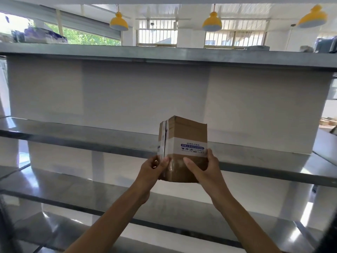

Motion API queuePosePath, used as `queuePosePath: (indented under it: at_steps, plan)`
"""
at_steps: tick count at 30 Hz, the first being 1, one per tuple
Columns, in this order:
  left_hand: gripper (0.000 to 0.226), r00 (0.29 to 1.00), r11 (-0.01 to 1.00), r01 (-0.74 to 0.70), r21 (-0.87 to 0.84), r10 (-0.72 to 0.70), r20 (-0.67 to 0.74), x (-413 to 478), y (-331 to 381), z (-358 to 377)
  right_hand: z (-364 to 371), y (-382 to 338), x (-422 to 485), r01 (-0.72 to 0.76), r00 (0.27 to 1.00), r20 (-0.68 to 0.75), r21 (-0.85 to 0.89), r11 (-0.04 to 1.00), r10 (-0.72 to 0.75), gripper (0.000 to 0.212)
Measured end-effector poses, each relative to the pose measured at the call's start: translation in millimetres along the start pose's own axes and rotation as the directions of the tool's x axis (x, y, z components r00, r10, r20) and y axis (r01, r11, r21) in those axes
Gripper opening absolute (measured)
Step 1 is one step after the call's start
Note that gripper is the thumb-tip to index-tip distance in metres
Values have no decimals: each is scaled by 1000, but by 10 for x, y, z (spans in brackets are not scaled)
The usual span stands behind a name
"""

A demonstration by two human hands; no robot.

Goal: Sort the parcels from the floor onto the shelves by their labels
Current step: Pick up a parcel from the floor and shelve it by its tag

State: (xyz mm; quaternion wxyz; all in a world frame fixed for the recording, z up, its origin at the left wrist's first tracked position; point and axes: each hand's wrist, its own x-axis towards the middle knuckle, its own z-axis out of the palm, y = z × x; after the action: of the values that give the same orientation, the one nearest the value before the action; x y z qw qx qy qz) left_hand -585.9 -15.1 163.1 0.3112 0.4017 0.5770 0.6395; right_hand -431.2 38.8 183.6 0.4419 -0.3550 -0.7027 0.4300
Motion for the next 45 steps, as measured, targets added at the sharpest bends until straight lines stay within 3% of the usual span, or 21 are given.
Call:
queuePosePath:
  at_steps: [6, 9, 13, 21, 30, 35, 38, 40, 45]
  plan:
    - [42, 998, 999, -25, 42, 27, -52, 188, 105, -3, 101, -26, 224, 52, 998, 31, -172, 984, -47, 110]
    - [45, 996, 996, -47, 80, 53, -72, 267, 171, 9, 78, -12, 351, 48, 998, 47, -185, 982, -40, 117]
    - [45, 982, 983, -121, 136, 138, -126, 387, 282, -8, 65, -10, 504, 56, 995, 85, -89, 995, -48, 108]
    - [41, 959, 969, -229, 87, 240, -150, 557, 336, -150, 209, -29, 594, 70, 997, 41, -45, 997, -68, 90]
    - [29, 959, 965, -261, 30, 263, -102, 868, 324, -537, 613, -154, 732, 76, 997, -21, 37, 996, -75, 79]
    - [28, 950, 952, -290, 98, 299, -90, 1022, 297, -876, 991, -212, 796, 58, 997, -52, 101, 993, -53, 76]
    - [19, 940, 932, -336, 134, 341, -13, 1084, 255, -1061, 1116, -229, 810, 40, 997, -79, 163, 986, -27, 71]
    - [17, 938, 939, -340, 56, 335, 82, 1105, 235, -1173, 1170, -211, 810, 36, 995, -102, 218, 975, -14, 72]
    - [25, 911, 940, -328, -96, 341, 232, 1117, 278, -1256, 1182, -172, 822, 26, 996, -88, 271, 962, -2, 99]
